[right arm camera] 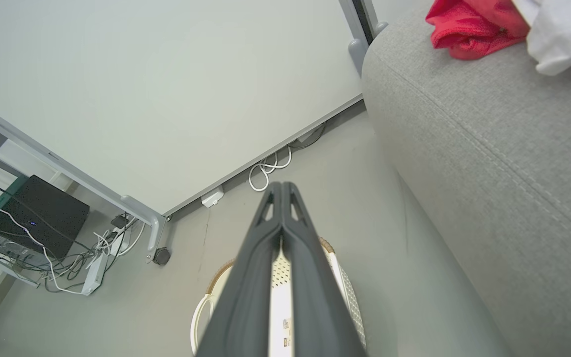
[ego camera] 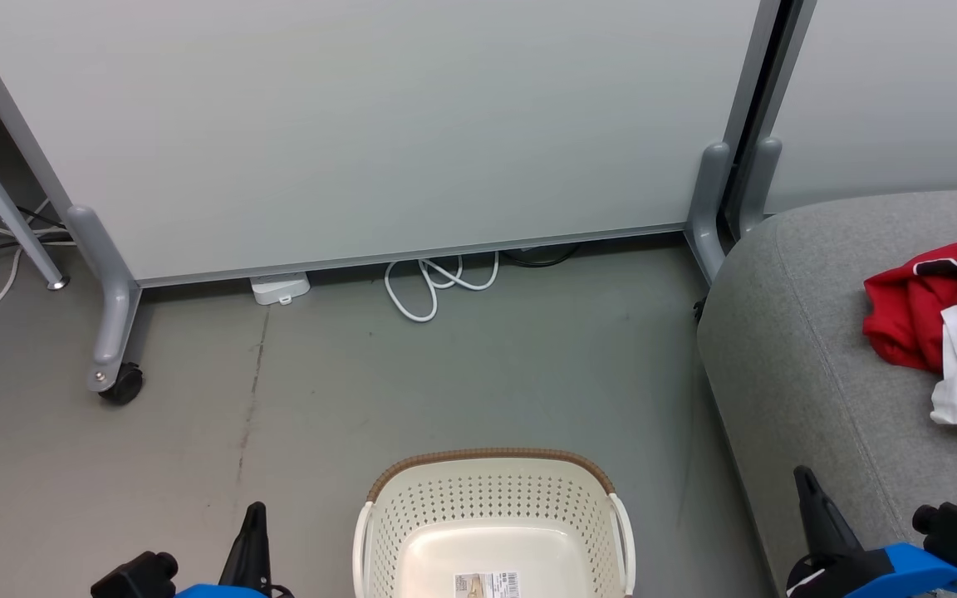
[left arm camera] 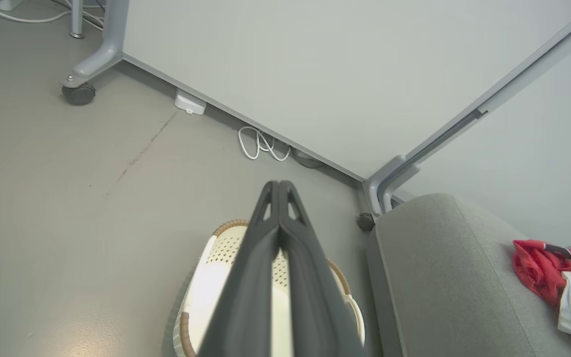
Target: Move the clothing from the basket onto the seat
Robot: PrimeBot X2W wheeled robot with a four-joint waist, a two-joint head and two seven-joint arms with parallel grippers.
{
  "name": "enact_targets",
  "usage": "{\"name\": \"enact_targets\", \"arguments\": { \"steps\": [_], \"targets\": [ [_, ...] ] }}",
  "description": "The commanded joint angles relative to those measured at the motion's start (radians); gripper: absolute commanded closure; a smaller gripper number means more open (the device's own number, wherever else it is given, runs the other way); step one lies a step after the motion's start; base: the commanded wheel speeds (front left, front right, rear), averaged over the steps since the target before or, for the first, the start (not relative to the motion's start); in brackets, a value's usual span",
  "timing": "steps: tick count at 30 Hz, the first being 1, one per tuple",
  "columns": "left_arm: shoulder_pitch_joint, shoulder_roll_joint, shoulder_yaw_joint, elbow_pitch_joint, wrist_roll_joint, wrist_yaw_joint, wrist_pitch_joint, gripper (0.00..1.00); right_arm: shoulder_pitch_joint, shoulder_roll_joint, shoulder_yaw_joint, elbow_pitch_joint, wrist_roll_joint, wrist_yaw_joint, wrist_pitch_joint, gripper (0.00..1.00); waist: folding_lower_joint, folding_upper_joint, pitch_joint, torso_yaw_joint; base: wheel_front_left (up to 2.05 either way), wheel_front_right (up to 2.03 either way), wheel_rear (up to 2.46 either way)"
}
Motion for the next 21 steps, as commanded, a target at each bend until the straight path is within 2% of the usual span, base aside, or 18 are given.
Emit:
{"name": "enact_targets", "arguments": {
  "steps": [1, 21],
  "targets": [
    [-0.035, 0.0, 0.012, -0.023, -0.037, 0.0, 0.009, 1.0, -0.033, -0.006, -0.003, -0.018, 0.042, 0.0, 0.004, 1.0, -0.0001, 0.0, 0.0, 0.0, 0.0, 0.0, 0.0],
    [-0.061, -0.001, 0.061, -0.074, -0.278, -0.001, 0.077, 1.0, -0.056, -0.009, -0.01, -0.033, 0.309, 0.0, 0.041, 1.0, -0.0001, 0.0, 0.003, -0.007, 0.0, 0.0, 0.0]
  ]
}}
